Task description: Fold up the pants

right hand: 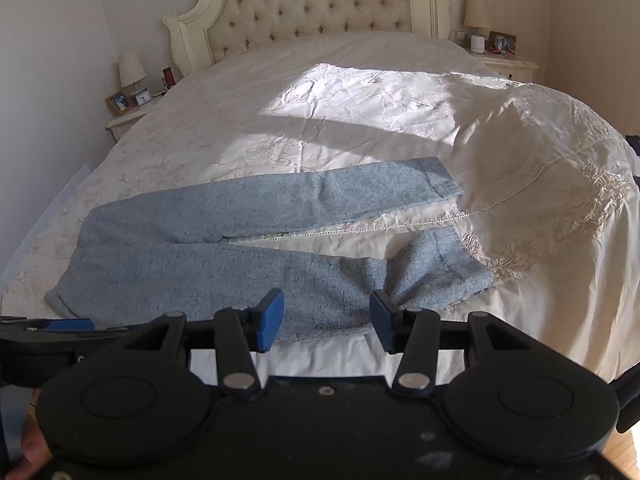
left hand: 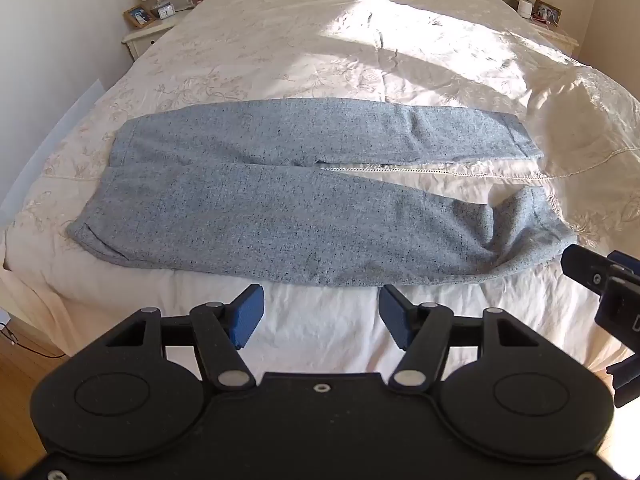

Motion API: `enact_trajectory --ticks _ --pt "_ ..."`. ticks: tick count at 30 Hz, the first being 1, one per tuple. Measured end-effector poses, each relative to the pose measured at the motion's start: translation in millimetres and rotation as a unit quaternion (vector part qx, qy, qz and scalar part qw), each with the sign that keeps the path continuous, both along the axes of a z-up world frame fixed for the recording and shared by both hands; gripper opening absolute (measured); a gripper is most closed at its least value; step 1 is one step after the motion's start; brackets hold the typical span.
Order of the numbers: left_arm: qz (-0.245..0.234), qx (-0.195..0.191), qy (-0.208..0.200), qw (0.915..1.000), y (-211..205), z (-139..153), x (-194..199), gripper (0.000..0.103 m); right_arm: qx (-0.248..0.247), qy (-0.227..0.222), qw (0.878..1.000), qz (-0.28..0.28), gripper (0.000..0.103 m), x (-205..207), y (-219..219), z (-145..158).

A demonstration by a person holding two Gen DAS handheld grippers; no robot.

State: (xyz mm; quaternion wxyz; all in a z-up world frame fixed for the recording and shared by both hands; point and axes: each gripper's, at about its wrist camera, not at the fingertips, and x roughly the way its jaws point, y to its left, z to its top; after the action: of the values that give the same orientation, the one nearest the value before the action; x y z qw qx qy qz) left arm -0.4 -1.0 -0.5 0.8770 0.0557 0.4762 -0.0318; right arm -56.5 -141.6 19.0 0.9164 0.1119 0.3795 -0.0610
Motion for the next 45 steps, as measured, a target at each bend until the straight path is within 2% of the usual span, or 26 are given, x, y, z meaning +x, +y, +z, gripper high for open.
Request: enact_trajectory --ticks 45 --pt "0.002 -0.003 0.001 1.0000 4.8 2.3 0.7 0.066 0.000 0.000 1.000 0.005 0.050 0.6 0.7 0.9"
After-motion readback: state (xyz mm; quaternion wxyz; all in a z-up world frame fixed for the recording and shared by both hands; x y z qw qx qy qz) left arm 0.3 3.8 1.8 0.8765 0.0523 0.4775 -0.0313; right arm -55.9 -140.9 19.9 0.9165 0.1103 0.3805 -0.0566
